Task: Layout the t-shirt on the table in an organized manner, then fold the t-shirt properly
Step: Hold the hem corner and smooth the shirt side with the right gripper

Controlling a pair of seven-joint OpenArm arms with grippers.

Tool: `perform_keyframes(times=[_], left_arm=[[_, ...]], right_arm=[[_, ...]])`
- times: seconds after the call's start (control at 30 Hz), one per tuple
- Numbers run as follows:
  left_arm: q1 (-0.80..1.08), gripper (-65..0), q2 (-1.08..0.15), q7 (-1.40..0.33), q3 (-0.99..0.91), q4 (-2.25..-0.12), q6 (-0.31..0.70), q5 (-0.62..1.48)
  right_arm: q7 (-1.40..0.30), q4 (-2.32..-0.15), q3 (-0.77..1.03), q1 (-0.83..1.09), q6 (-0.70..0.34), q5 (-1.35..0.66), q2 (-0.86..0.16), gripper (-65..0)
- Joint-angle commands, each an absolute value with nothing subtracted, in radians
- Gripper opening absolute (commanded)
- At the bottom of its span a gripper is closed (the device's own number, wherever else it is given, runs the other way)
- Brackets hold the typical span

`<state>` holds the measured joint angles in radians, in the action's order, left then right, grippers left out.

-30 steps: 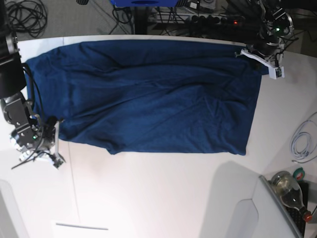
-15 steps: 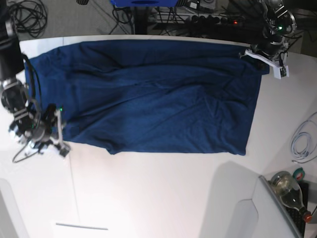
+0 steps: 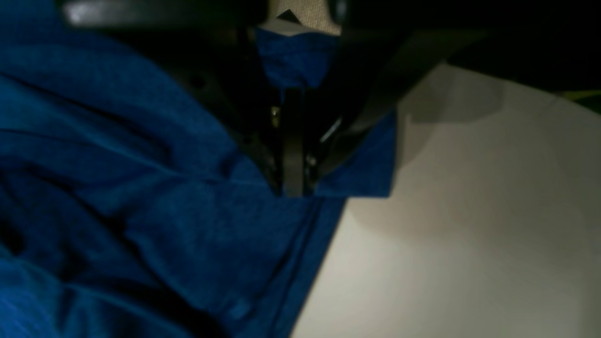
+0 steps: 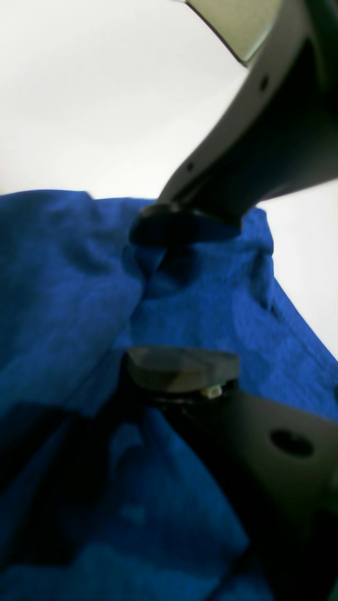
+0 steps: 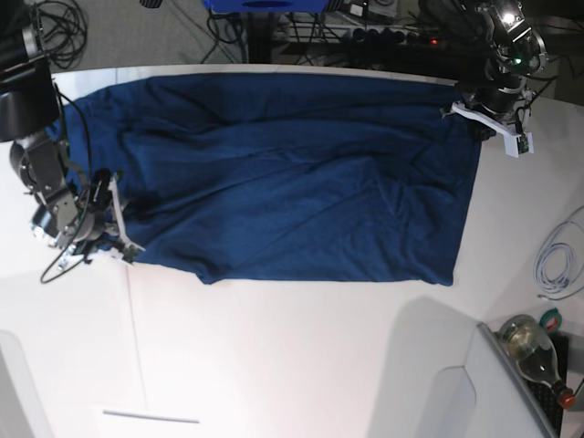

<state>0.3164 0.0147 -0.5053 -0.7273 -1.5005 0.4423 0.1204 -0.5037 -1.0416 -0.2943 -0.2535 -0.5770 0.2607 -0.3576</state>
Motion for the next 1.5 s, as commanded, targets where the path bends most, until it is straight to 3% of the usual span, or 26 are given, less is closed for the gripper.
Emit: perform_keyframes(times=[0.0, 0.23, 0.47, 0.63, 0.7, 0.8, 0.87, 1.0, 1.17, 1.47], left_arm=[[0.320, -65.0, 0.007, -0.487, -0.731, -1.515, 0.440, 0.128], [0.317, -65.0, 0.007, -0.487, -0.731, -1.511, 0.440, 0.128], [0.318, -65.0, 0.007, -0.486, -0.731, -1.511, 0.440, 0.128], [0.317, -65.0, 0.007, -0.484, -0.731, -1.497, 0.440, 0.127], [0.312, -65.0, 0.004, -0.481, -0.731, -1.474, 0.440, 0.127], [0.303, -65.0, 0.004, -0.481, -0.731, -1.463, 0.440, 0.127], [0.303, -65.0, 0.004, -0.481, -0.731, -1.463, 0.440, 0.127], [0.303, -65.0, 0.004, -0.481, -0.731, -1.468, 0.440, 0.127], [0.300, -65.0, 0.001, -0.481, -0.731, -1.460, 0.440, 0.122], [0.300, -65.0, 0.001, -0.481, -0.731, -1.460, 0.438, 0.122]], right_arm=[[-0.493, -1.043, -0.291, -0.283, -0.568, 0.260, -0.369, -38.1], [-0.447, -0.955, -0.291, -0.331, -0.568, 0.260, -0.369, -54.8], [-0.360, -0.900, -0.285, -0.354, -0.565, 0.260, -0.369, -64.4], [-0.424, -0.946, -0.285, -0.363, -0.565, 0.262, -0.371, -63.5], [-0.456, -0.961, -0.289, -0.364, -0.565, 0.262, -0.371, -57.5], [-0.456, -0.983, -0.291, -0.358, -0.565, 0.262, -0.371, -43.2], [-0.456, -0.984, -0.291, -0.358, -0.565, 0.262, -0.372, -40.1], [-0.455, -0.984, -0.291, -0.361, -0.567, 0.262, -0.377, -46.2], [-0.455, -0.977, -0.292, -0.367, -0.567, 0.262, -0.377, -62.3], [-0.455, -0.975, -0.286, -0.386, -0.567, 0.262, -0.371, -63.6]])
